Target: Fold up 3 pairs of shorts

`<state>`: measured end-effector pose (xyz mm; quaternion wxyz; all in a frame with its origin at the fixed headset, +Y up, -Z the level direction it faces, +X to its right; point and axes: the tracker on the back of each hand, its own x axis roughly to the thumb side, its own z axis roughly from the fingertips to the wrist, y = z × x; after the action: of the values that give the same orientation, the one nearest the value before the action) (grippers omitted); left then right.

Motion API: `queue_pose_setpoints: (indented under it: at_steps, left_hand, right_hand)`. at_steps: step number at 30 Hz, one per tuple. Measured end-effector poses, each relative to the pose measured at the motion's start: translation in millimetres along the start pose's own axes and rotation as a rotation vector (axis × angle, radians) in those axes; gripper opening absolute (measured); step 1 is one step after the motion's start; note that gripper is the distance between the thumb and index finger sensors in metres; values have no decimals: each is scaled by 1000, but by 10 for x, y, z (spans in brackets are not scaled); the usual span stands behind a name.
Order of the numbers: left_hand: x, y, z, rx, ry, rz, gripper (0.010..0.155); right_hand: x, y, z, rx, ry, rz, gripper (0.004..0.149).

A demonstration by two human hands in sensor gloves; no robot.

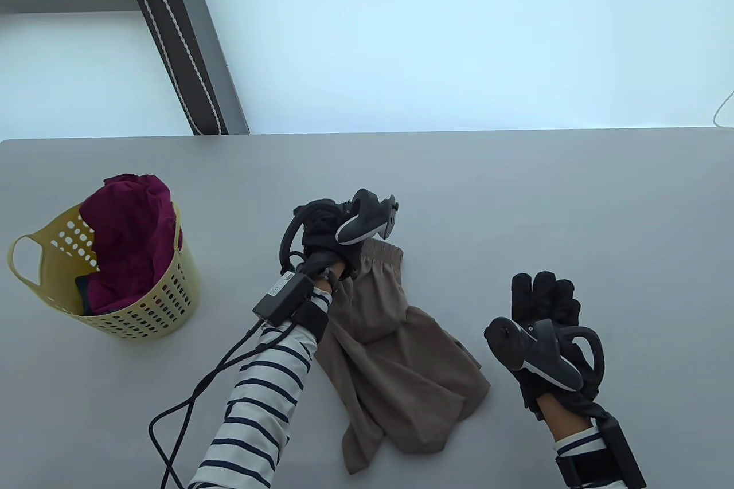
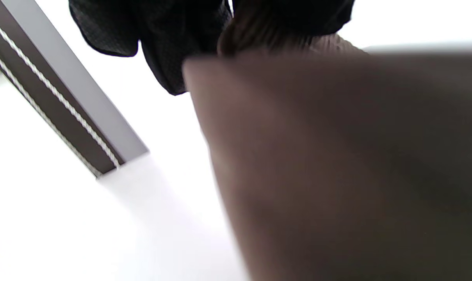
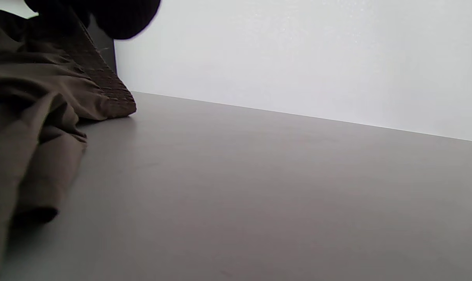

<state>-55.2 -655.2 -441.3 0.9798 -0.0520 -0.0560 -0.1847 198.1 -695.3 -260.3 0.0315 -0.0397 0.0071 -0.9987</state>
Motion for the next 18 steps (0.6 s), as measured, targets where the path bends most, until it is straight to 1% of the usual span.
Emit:
queue_pose_setpoints:
  at_steps: [1, 2, 3, 4, 6, 8, 9, 11, 12, 13, 16, 17, 18]
  left_hand:
    - [-50, 207, 77, 65, -36, 40, 45]
    - [-84, 346, 134, 110, -55, 64, 44]
    - [-131, 558, 239, 170, -118, 101, 44]
    - [-157, 669, 295, 197, -161, 113, 44]
    - [-247, 1000, 496, 265, -204, 150, 43]
    - [-334, 1281, 683, 316, -267, 164, 43]
    - [-385, 1424, 797, 338, -310, 173, 43]
    - [-459, 1603, 960, 368, -379, 199, 43]
    - [-496, 1680, 1047, 386, -425, 222, 44]
    - [-544, 1767, 1154, 416, -508, 245, 44]
    - [-699, 1910, 1365, 450, -622, 363, 44]
    - [-783, 1951, 1433, 461, -655, 400, 44]
    - [-848, 1970, 1475, 470, -665, 420, 44]
  right_hand:
    - [-26, -30, -16, -1, 30, -67, 98]
    - [-34, -40, -22, 0, 39, -92, 98]
    - [-59, -79, -38, 1, 59, -175, 98]
    - [-68, -97, -45, 3, 65, -210, 99]
    - [-81, -184, -85, 31, 46, -340, 100]
    - [-54, -316, -140, 73, 13, -496, 102]
    - [-10, -443, -181, 54, -15, -600, 103]
    - [96, -684, -275, -2, -80, -695, 105]
    - [128, -752, -300, -20, -96, -705, 105]
    - [215, -919, -356, -75, -128, -706, 106]
    - [360, -1205, -457, -217, -158, -653, 108]
    - [396, -1325, -500, -287, -150, -622, 108]
    - [395, -1398, -528, -315, -166, -611, 107]
